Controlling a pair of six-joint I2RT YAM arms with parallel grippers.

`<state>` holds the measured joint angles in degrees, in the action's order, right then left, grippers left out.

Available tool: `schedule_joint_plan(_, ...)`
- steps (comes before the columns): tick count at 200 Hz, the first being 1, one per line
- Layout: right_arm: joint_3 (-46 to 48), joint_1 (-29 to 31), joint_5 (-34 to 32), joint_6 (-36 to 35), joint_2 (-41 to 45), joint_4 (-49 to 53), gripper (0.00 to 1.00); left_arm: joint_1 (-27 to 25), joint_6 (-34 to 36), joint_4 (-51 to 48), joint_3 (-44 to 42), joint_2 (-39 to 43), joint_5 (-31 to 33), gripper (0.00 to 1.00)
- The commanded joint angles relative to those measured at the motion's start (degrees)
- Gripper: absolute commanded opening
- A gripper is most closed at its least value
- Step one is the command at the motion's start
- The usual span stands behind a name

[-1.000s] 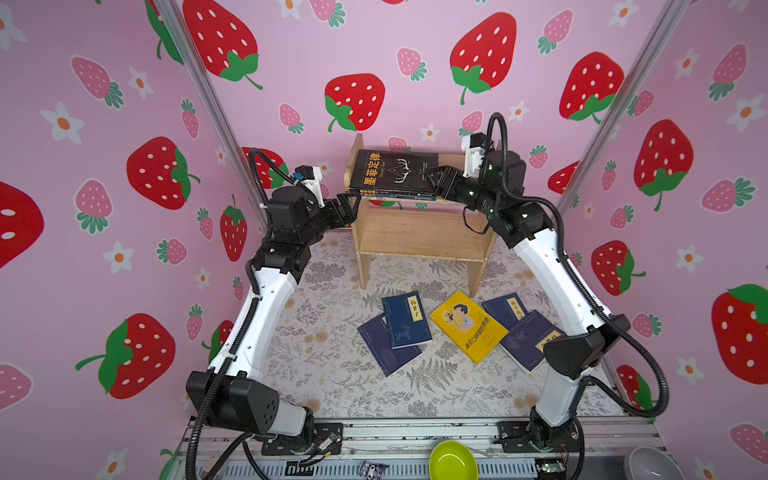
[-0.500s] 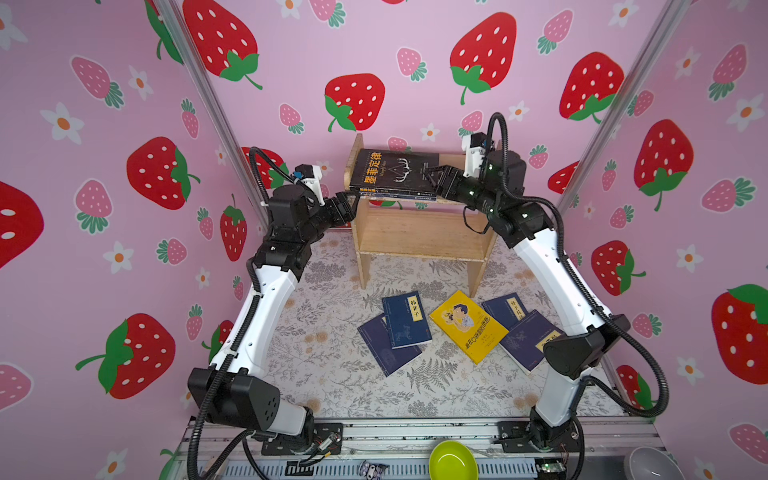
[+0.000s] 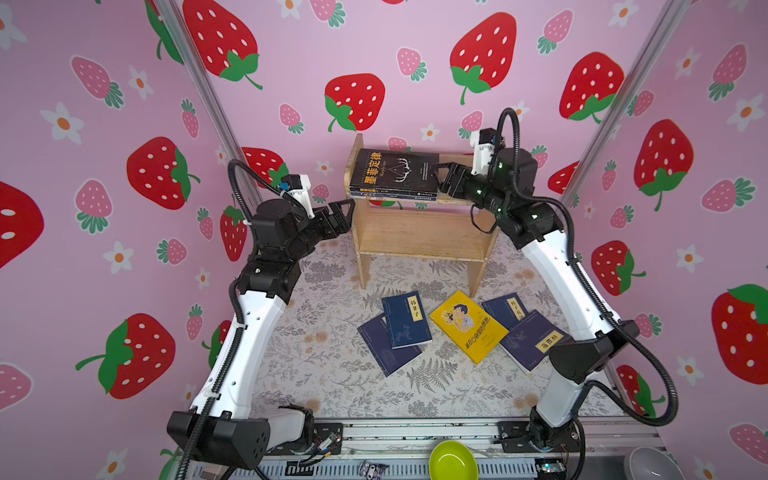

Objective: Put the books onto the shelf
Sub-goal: 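Lower both grippers from the shelf toward the blue books on the table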

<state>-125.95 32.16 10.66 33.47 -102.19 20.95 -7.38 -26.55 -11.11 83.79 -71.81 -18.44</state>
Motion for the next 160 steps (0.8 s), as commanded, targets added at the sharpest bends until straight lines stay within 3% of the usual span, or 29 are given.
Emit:
schedule_joint_plan(1,1.9,-0.3,-1.7,-6.7,6.9,-1.3,0.72,0.2,1.6,-1.6,-1.5,4.2,-0.8,0.95)
schedule_joint_plan(30,10.5,-0.3,-5.1,-14.0,16.4,-0.7,0.77,0.1,0.4,-4.4,-3.3,7.7,-4.5,0.97)
schedule_joint_plan(53,23.8,-0.3,-14.1,-16.7,27.4,-3.4,0.90,-0.4,-1.7,-4.3,-7.2,9.9,-7.8,0.99)
schedule_joint_plan(79,35.5,-0.3,-25.7,-16.7,37.5,-2.6,0.95,-2.8,-3.6,-3.7,-11.6,10.9,-9.7,0.99)
schedule_joint_plan(125,52.6,-1.0,-44.1,-9.7,47.4,2.8,0.98,-15.5,-1.6,-1.7,-15.2,7.2,-9.7,0.99)
schedule_joint_plan(160,62.2,-5.3,-44.8,-2.4,49.5,5.1,1.00,-25.4,0.0,0.3,-16.8,2.4,-4.1,0.99)
